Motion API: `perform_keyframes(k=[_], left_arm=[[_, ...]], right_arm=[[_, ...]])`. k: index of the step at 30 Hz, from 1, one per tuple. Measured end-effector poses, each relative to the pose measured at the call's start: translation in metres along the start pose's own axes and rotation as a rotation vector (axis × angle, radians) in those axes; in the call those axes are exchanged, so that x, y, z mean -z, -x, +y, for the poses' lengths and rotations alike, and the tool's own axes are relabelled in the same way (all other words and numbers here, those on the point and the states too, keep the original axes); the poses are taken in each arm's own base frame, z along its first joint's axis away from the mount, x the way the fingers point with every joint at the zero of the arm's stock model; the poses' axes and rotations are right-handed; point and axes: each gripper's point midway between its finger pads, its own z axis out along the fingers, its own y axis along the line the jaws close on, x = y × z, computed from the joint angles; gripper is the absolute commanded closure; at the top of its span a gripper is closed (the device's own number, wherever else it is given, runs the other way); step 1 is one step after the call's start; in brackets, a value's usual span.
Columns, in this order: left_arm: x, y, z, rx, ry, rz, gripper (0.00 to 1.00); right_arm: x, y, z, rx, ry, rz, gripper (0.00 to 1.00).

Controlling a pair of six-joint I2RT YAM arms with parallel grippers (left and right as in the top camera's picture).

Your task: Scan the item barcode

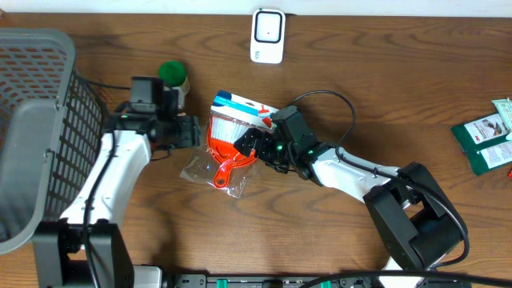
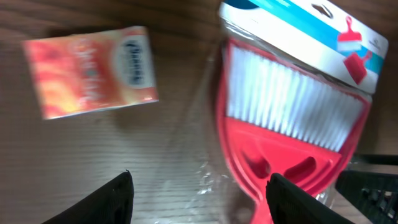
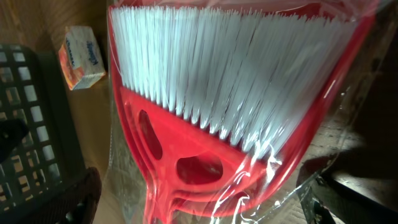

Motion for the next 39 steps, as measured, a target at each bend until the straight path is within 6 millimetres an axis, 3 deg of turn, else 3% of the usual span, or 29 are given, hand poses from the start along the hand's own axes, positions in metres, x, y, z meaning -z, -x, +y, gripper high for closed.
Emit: perform_keyframes(k=[6,19,32,39], left_arm=[[-0.012,0.000,-0.015,-0.043,-0.023,0.005,0.31],[-0.050,-0.017,-0.003,-0.007,-0.013,0.098,0.31],[-0.061,-0.013,-0.002,0.012,-0.019,0.084,0.31],[-0.075,-0.012,-0.012,0.026,-0.101,0.082,0.31]], right_arm=[[0.000,0.001,-0.001,-0.001,-0.004,-0.004,0.05],[0.000,0.001,-0.002,-0.001,-0.007,-0.006,0.05],[0.000,0.001,-0.003,-0.003,-0.013,-0.005,0.09],[0.000,0.001,-0.004,-0.005,-0.013,-0.003,0.11]])
